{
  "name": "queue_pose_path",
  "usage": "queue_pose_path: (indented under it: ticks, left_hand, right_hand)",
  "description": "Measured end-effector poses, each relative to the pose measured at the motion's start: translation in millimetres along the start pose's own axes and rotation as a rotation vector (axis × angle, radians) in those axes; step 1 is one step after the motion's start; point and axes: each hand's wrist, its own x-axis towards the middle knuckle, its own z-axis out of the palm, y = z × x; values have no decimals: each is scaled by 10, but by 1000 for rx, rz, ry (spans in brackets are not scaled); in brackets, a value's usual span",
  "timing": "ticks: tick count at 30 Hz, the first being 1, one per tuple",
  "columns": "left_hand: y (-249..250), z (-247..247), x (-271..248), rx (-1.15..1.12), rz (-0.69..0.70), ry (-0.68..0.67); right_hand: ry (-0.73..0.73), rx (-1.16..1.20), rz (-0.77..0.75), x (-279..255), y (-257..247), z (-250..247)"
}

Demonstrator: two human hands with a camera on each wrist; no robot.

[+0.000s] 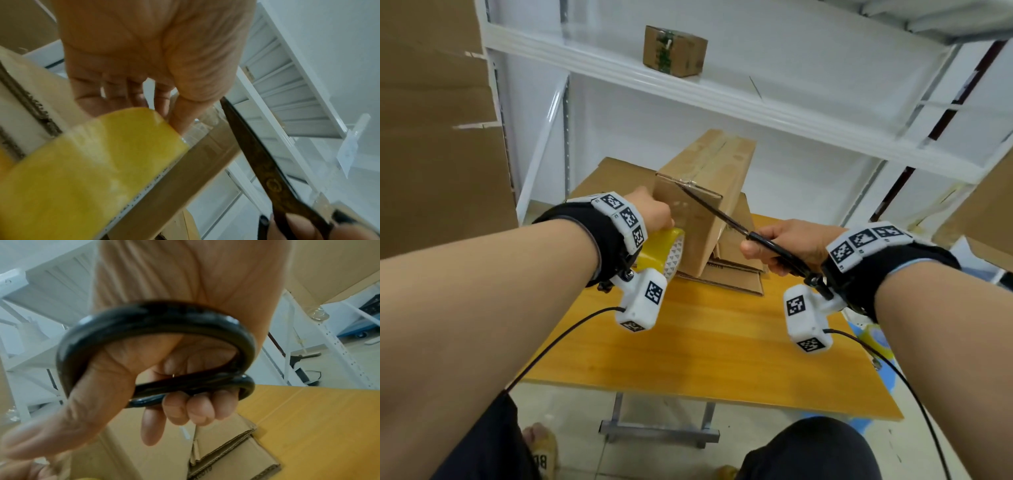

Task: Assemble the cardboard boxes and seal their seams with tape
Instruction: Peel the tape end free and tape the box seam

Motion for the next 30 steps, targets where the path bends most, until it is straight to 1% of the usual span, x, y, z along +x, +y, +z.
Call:
queue_pose_path:
  ticks: [2, 4, 8, 10, 13, 17, 19, 22, 27, 30]
  left_hand:
    - [-41, 44, 44, -98, -62, -57]
    - [-69, 67, 65, -151, -85, -102]
    - [-94, 84, 135, -183, -52, -160]
    - [-94, 91, 147, -196, -66, -202]
    - [-97, 91, 154, -211, -87, -193]
    - [-155, 84, 174, -316, -151, -287]
    - [-175, 89, 188, -308, -131, -266]
    - [-199, 92, 192, -276, -70, -184]
    - [-239, 98, 250, -277, -22, -209]
    - [-251, 109, 276, -269, 0, -217]
  right_hand:
    - [-27, -40, 26, 27, 77, -18]
    - [-65, -36, 74, 49, 138, -31]
    - [-130, -8, 139, 64, 234, -94]
    - [-150, -22, 173, 43, 263, -145]
    - [-150, -53, 219, 9, 292, -220]
    - [-142, -83, 235, 19, 282, -217]
    - [-149, -80, 225, 48, 239, -164]
    - [-145, -102, 192, 121, 165, -71]
    - [-82, -110, 156, 211, 135, 7]
    - [-79, -111, 139, 256, 142, 47]
